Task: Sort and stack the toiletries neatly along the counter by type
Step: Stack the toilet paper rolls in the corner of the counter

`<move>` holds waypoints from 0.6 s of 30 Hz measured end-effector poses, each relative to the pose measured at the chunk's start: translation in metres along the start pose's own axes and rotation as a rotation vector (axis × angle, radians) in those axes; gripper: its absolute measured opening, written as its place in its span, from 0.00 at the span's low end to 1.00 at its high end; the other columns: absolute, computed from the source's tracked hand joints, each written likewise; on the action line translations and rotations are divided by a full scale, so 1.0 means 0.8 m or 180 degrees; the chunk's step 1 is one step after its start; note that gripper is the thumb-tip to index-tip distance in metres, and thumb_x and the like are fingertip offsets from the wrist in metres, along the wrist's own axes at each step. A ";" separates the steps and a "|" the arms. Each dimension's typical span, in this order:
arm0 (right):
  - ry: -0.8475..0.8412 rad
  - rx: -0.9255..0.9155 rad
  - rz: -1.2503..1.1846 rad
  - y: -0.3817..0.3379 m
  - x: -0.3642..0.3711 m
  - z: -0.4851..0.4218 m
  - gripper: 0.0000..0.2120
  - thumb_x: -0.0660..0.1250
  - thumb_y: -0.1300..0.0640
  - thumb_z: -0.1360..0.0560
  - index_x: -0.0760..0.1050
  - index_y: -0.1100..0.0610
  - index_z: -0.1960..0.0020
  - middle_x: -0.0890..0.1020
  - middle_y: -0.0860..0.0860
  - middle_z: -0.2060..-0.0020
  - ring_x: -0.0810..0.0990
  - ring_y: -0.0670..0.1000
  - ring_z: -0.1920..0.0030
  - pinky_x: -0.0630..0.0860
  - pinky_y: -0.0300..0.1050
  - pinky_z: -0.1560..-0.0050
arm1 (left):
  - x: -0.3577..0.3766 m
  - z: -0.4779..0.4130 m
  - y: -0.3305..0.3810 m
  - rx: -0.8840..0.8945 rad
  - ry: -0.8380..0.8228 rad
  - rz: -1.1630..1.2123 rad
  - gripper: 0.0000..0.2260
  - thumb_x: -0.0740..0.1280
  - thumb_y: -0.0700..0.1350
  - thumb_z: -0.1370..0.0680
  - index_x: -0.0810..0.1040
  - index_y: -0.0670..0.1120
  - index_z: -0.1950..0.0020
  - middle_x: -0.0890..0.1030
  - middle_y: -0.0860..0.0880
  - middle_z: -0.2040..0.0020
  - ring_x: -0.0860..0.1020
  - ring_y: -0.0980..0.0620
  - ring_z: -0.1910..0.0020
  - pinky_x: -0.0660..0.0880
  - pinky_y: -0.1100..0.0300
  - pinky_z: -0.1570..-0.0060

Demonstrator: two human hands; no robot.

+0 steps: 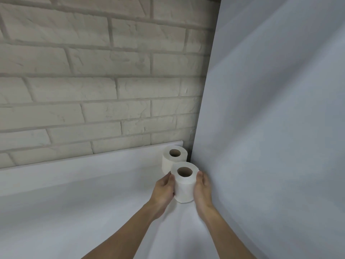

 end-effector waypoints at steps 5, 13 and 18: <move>0.0091 0.0075 -0.0083 0.014 -0.001 -0.027 0.17 0.50 0.50 0.16 0.72 0.55 0.36 0.79 0.53 0.41 0.77 0.53 0.40 0.73 0.47 0.41 | 0.006 -0.014 -0.006 0.0054 -0.0041 -0.0300 0.13 0.57 0.51 0.18 0.75 0.59 0.36 0.82 0.58 0.42 0.78 0.56 0.40 0.74 0.52 0.37; 0.0006 0.0051 -0.0019 0.024 0.006 -0.045 0.20 0.49 0.46 0.17 0.69 0.52 0.31 0.76 0.51 0.37 0.74 0.52 0.36 0.70 0.51 0.33 | 0.006 -0.027 -0.014 -0.0076 0.0121 -0.0452 0.08 0.58 0.55 0.19 0.73 0.67 0.44 0.80 0.57 0.40 0.77 0.54 0.40 0.74 0.49 0.36; -0.0003 0.0126 -0.0017 0.033 0.009 -0.049 0.22 0.48 0.43 0.18 0.66 0.49 0.28 0.74 0.49 0.33 0.71 0.51 0.33 0.66 0.54 0.29 | 0.004 -0.028 -0.015 -0.0250 0.0213 -0.0341 0.13 0.57 0.53 0.19 0.72 0.55 0.35 0.80 0.55 0.41 0.79 0.54 0.43 0.75 0.54 0.41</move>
Point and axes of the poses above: each hand's wrist, its own z-axis away from the middle knuckle, its own x-axis out of the palm, y = z × x, the point moved 7 cm from there along -z, towards the middle knuckle
